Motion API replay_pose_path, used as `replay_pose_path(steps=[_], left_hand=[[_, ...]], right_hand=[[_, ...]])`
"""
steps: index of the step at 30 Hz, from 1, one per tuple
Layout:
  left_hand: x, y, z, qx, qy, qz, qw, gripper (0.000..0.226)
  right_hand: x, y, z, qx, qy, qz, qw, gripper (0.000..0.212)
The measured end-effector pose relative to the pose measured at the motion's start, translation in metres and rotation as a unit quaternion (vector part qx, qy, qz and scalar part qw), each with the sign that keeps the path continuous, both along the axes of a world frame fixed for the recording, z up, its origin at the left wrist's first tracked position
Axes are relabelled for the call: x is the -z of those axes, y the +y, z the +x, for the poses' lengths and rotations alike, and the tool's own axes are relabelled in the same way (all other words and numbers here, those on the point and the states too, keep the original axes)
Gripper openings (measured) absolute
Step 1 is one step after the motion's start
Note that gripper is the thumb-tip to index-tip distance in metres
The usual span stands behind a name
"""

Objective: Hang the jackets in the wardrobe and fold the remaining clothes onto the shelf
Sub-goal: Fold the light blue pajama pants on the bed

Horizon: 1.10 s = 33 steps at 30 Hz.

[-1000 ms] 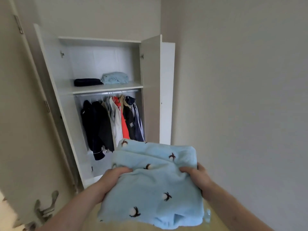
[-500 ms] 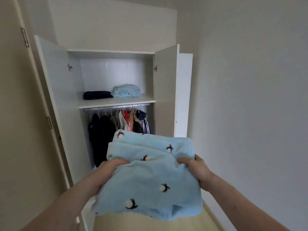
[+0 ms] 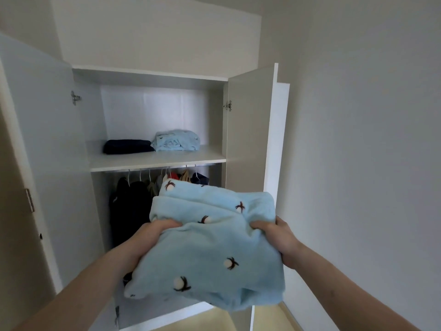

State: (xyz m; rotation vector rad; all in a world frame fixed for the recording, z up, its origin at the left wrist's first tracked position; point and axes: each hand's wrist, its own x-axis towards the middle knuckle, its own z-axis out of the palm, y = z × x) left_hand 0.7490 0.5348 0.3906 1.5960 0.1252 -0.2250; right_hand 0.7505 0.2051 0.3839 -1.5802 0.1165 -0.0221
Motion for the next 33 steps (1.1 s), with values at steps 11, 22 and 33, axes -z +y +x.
replay_pose_path(steps=[11, 22, 33], left_hand=[[-0.033, 0.037, 0.147, -0.077, -0.047, 0.013, 0.996, 0.066], [-0.062, 0.059, 0.307, -0.151, -0.083, 0.016, 0.985, 0.075], [-0.091, 0.111, 0.457, -0.147, -0.097, 0.022, 0.984, 0.072]], right_hand=[[-0.034, 0.048, 0.181, -0.026, -0.050, -0.024, 0.998, 0.039], [-0.070, 0.078, 0.381, -0.060, -0.074, -0.031, 0.995, 0.041], [-0.094, 0.126, 0.541, -0.044, -0.075, -0.058, 0.994, 0.026]])
